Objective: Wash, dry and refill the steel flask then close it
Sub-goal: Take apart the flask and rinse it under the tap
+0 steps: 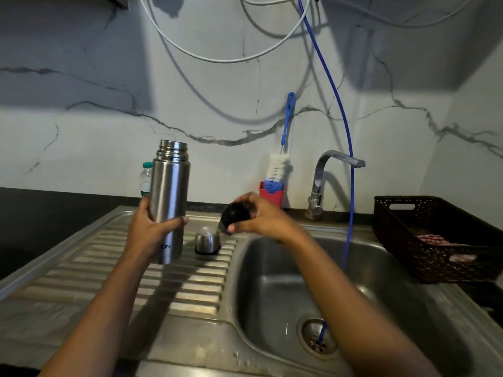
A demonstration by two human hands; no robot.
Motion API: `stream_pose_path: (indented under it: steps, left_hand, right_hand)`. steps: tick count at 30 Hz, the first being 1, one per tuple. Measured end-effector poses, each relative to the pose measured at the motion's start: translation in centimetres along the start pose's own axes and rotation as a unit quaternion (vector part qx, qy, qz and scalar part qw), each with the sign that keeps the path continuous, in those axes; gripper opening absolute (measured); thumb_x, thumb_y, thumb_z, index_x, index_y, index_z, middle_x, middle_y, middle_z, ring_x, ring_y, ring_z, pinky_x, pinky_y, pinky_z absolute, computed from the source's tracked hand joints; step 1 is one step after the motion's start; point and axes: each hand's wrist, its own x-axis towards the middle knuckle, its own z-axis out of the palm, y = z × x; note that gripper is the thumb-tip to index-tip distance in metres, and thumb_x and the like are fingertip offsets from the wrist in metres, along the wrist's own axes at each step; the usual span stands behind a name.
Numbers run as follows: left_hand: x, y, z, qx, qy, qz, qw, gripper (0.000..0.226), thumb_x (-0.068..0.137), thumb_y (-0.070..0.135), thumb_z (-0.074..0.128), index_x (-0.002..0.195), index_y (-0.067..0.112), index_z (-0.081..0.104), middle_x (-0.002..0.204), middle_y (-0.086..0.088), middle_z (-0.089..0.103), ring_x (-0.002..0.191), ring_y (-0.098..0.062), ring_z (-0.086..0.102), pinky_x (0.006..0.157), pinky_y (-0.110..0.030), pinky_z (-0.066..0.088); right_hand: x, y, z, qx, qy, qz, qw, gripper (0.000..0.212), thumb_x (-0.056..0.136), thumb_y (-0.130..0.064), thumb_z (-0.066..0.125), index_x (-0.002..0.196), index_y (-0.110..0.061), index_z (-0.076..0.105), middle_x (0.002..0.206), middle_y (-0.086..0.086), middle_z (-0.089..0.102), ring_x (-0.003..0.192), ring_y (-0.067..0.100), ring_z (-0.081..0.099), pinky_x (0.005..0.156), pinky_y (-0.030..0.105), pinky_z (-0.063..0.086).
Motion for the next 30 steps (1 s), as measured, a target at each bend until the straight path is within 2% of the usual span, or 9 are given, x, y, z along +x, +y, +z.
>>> stream_pose_path:
  steps: [4,7,11,15,19,23,26,28,30]
  left_hand:
    - [1.1,-0.8,-2.4,-0.014,0.045,-0.009,0.999,0.088,0.056,0.019,0.089,0.131,0.022,0.044,0.112,-0.004,0.060,0.098,-0.026,0.061,0.088,-0.045,0.051]
    - [1.6,-1.4,-3.5,-0.006,0.066,-0.013,0.998,0.084,0.061,0.015,0.088,0.132,0.022,0.043,0.114,-0.005,0.059,0.103,-0.030,0.060,0.091,-0.050,0.050]
    - [2.0,-1.8,-4.3,-0.006,0.084,-0.010,0.996,0.082,0.064,0.013,0.086,0.133,0.021,0.042,0.116,-0.005,0.059,0.103,-0.029,0.059,0.091,-0.051,0.049]
    - [2.0,-1.7,-4.6,-0.008,0.085,-0.002,0.996,0.082,0.065,0.012,0.085,0.134,0.020,0.042,0.116,-0.006,0.058,0.104,-0.029,0.059,0.090,-0.049,0.049]
    - [1.9,-1.1,-4.6,-0.015,0.076,0.008,0.997,0.080,0.066,0.014,0.085,0.133,0.022,0.042,0.116,-0.006,0.058,0.104,-0.029,0.059,0.087,-0.048,0.051]
    - [1.2,0.4,-3.9,-0.039,0.053,0.030,0.997,0.075,0.068,0.013,0.083,0.130,0.023,0.043,0.114,-0.004,0.059,0.100,-0.025,0.059,0.084,-0.045,0.052]
    - [0.2,2.0,-1.9,-0.061,0.011,0.041,0.997,0.077,0.069,0.011,0.082,0.134,0.021,0.042,0.114,-0.004,0.058,0.097,-0.022,0.059,0.073,-0.036,0.051]
    - [-0.9,2.9,-0.1,-0.070,-0.027,0.043,0.996,0.085,0.063,0.014,0.086,0.136,0.021,0.042,0.113,-0.003,0.061,0.094,-0.020,0.062,0.064,-0.028,0.051]
    - [-2.7,3.8,2.1,-0.074,-0.077,0.045,0.993,0.095,0.049,0.027,0.089,0.133,0.022,0.044,0.109,0.001,0.063,0.091,-0.016,0.064,0.054,-0.019,0.051]
  right_hand:
    - [0.2,1.6,5.3,-0.143,-0.081,-0.015,0.986,0.063,0.067,-0.021,0.082,0.123,-0.023,0.052,0.121,0.002,0.059,0.109,0.018,0.055,0.089,0.026,0.044]
    - [0.4,2.6,8.2,-0.202,-0.113,-0.015,0.973,0.064,0.067,-0.024,0.082,0.123,-0.024,0.051,0.123,0.004,0.057,0.110,0.021,0.055,0.090,0.030,0.047]
    - [0.6,3.4,10.5,-0.202,-0.132,-0.002,0.970,0.067,0.069,-0.024,0.081,0.127,-0.022,0.047,0.126,0.003,0.055,0.113,0.022,0.053,0.089,0.033,0.047]
    - [0.7,3.2,11.6,-0.188,-0.112,-0.011,0.976,0.066,0.072,-0.026,0.079,0.129,-0.020,0.046,0.128,0.004,0.054,0.116,0.021,0.051,0.093,0.035,0.047]
    - [0.6,3.1,11.8,-0.195,-0.080,-0.028,0.977,0.075,0.070,-0.033,0.080,0.133,-0.019,0.043,0.133,0.003,0.052,0.119,0.021,0.050,0.096,0.035,0.045]
    - [-0.2,1.8,8.9,-0.147,0.039,-0.075,0.985,0.057,0.075,-0.032,0.077,0.125,-0.019,0.052,0.120,0.002,0.058,0.102,0.015,0.057,0.084,0.028,0.047]
    - [-0.8,0.6,5.4,-0.026,0.108,-0.070,0.991,0.039,0.081,-0.024,0.072,0.117,-0.016,0.058,0.104,0.000,0.062,0.092,0.012,0.059,0.085,0.029,0.050]
    - [-1.3,-0.3,3.1,0.054,0.118,-0.069,0.989,0.036,0.084,-0.024,0.069,0.117,-0.015,0.058,0.104,-0.001,0.063,0.097,0.011,0.060,0.092,0.030,0.050]
    - [-2.1,-0.9,1.1,0.113,0.098,-0.057,0.987,0.044,0.085,-0.032,0.066,0.124,-0.018,0.054,0.118,-0.003,0.061,0.109,0.009,0.057,0.099,0.031,0.046]
